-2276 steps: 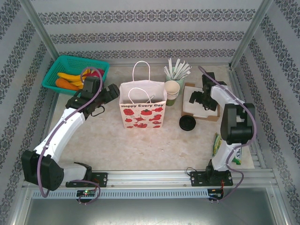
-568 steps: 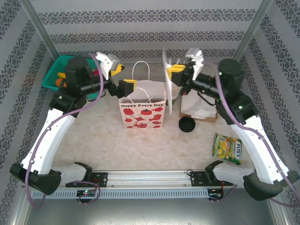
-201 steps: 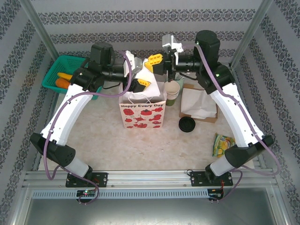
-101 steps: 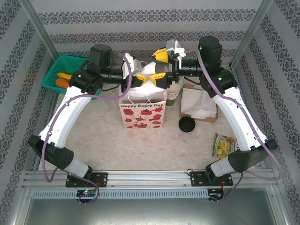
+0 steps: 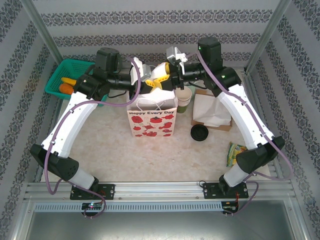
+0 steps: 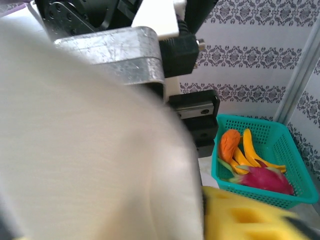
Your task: Pack the takeout coffee
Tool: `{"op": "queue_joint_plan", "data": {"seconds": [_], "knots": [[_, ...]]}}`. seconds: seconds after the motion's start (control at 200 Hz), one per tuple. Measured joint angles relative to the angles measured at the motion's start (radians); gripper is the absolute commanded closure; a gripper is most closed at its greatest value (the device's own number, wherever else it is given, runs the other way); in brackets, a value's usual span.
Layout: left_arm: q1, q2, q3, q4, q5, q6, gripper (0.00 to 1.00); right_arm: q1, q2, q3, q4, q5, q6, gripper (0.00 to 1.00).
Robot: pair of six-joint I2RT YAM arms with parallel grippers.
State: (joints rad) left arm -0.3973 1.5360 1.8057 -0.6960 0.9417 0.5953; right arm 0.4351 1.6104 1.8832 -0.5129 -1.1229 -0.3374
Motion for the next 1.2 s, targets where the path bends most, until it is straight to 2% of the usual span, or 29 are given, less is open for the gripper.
{"op": "queue_joint_plan", "data": {"seconds": [0.02, 0.1, 0.165, 0.215, 0.295, 0.664, 0.894, 1.114, 1.199], "knots": [[0.000, 0.000, 0.000, -0.001, 0.000, 0.000, 1.00, 0.001, -0.001, 0.000, 0.000, 0.004, -0.001, 1.00], [0.000, 0.000, 0.000, -0.003, -0.007, 0.003, 0.97, 0.002, -0.003, 0.000, 0.000, 0.024, -0.004, 1.00], [0.000, 0.000, 0.000, -0.003, -0.013, 0.003, 0.89, 0.004, -0.007, 0.000, 0.000, 0.051, -0.003, 1.00], [0.001, -0.002, -0.004, 0.000, -0.021, 0.005, 0.77, 0.006, -0.009, 0.000, 0.000, 0.073, -0.002, 1.00], [0.011, -0.020, -0.043, 0.009, -0.044, -0.010, 0.73, 0.012, -0.013, 0.000, 0.001, 0.111, 0.001, 1.00], [0.075, -0.221, -0.356, 0.156, -0.211, -0.158, 0.70, 0.000, -0.013, 0.001, -0.009, 0.200, -0.003, 1.00], [0.097, -0.360, -0.512, 0.212, -0.342, -0.257, 0.56, -0.040, -0.013, 0.001, -0.020, 0.202, -0.011, 1.00], [0.098, -0.397, -0.550, 0.249, -0.476, -0.385, 0.52, -0.038, -0.012, -0.020, -0.067, 0.201, -0.050, 1.00], [0.098, -0.403, -0.561, 0.271, -0.541, -0.449, 0.40, -0.023, -0.003, -0.013, -0.113, 0.223, -0.091, 1.00]]}}
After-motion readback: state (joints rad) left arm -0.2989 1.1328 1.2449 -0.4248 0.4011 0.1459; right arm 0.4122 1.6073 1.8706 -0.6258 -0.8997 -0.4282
